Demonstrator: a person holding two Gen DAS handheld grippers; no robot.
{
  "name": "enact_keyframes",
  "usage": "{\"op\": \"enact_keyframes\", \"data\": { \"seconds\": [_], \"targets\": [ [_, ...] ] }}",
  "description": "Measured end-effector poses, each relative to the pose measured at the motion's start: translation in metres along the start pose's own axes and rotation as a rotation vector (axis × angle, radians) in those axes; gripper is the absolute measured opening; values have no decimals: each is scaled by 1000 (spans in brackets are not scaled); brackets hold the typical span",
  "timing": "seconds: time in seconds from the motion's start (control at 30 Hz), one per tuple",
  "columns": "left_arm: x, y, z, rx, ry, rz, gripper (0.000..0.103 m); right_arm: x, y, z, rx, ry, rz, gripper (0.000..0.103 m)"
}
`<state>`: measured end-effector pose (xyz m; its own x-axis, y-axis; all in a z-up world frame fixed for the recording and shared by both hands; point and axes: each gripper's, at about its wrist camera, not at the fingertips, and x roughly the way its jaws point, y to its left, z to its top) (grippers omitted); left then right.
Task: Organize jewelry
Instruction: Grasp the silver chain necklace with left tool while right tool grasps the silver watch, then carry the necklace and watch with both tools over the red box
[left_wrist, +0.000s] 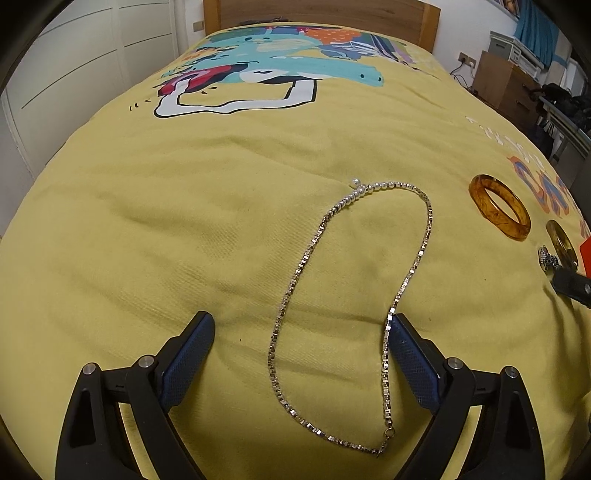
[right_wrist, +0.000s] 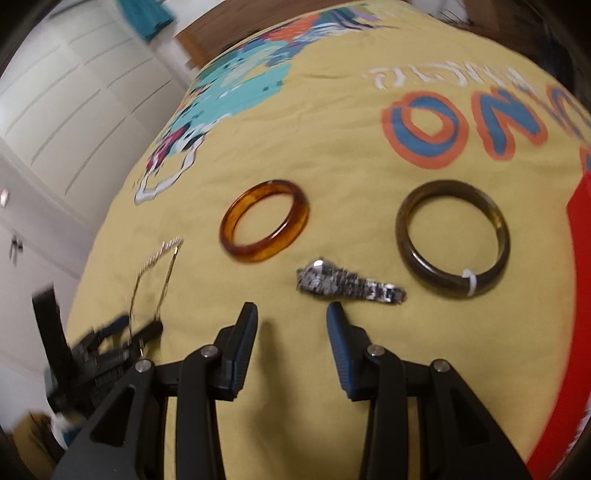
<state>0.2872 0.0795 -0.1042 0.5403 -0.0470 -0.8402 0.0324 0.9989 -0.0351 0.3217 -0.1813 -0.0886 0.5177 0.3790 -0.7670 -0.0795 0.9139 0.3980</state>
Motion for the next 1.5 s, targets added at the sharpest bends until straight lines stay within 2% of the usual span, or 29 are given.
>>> {"op": "enact_keyframes", "data": {
  "seconds": [0.3,0.43,0.7,0.77,0.83,0.87,0.97,1.03,1.07,1.23,1.5],
  "targets": [
    [1,0,-1,-5,-5,6,93,-5,11,18,-165,-32,-72,37],
    [0,-1,-2,-4,-7,11,93,10,14,24,-242,-3,-114,37],
    [1,-2,-3,-2,-12,22,93,26,18,13,-389,32,-189,37],
    [1,-3,-3,-1,-13,24,93,27,17,14,-390,35,-189,35],
    [0,-3,-3,-1,-14,21,90,27,17,14,-384,34,-189,25],
    [0,-3,-3,0,-14,20,89,27,16,15,-378,34,-186,25],
    [-3,-7,-3,14,-17,7,74,24,17,14,-358,31,-178,23],
    [-5,-12,-3,25,-13,-17,56,21,17,12,-339,29,-166,23],
    [-7,-13,-4,28,-13,-24,52,19,17,11,-326,28,-158,23],
    [-16,-16,-6,19,12,-72,7,4,18,-2,-266,24,-113,23],
    [-51,-24,-21,-5,23,-179,4,-34,25,-27,-198,-8,-51,22]
  ]
}}
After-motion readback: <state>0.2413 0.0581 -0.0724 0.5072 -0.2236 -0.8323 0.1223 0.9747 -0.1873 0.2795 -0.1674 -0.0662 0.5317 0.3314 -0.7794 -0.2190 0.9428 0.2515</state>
